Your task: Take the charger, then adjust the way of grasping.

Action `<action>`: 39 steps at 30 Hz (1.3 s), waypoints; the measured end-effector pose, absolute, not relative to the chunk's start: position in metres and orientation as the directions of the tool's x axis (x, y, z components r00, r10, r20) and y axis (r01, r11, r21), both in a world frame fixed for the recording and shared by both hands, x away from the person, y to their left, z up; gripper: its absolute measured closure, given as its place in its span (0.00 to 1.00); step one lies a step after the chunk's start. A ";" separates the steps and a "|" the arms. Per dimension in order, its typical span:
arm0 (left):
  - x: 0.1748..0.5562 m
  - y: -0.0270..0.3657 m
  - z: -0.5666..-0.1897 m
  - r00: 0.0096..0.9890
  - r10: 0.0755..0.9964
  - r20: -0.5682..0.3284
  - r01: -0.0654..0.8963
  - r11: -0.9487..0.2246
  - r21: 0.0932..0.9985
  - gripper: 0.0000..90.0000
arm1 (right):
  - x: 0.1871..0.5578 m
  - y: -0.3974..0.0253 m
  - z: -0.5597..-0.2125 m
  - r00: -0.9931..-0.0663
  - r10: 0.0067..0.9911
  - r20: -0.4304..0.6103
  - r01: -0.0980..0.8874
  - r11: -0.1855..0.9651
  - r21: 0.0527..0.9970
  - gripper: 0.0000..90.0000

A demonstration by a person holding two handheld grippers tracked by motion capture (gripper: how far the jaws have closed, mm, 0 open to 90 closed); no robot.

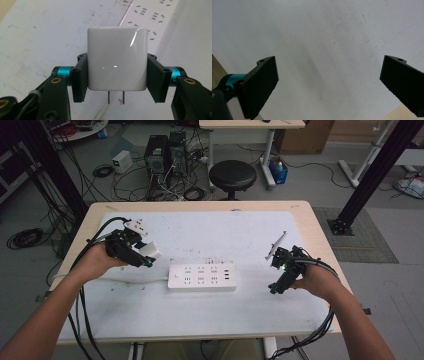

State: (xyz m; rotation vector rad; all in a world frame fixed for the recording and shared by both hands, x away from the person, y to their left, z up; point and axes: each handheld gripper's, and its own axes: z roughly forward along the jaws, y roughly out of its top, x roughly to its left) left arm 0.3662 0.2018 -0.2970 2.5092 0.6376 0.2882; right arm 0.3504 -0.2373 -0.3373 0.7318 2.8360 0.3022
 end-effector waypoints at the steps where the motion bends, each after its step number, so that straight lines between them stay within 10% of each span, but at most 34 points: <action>1: 0.363 0.198 -0.294 0.866 0.494 0.075 0.379 -0.747 0.546 0.47 | 0.350 -0.237 -0.337 -0.859 0.492 -0.140 0.450 0.857 0.251 0.01; 39: 0.342 0.161 -0.290 0.949 0.290 0.122 0.186 -0.830 0.526 0.47 | 0.346 -0.230 -0.331 -0.802 0.590 -0.088 0.511 0.756 0.410 0.04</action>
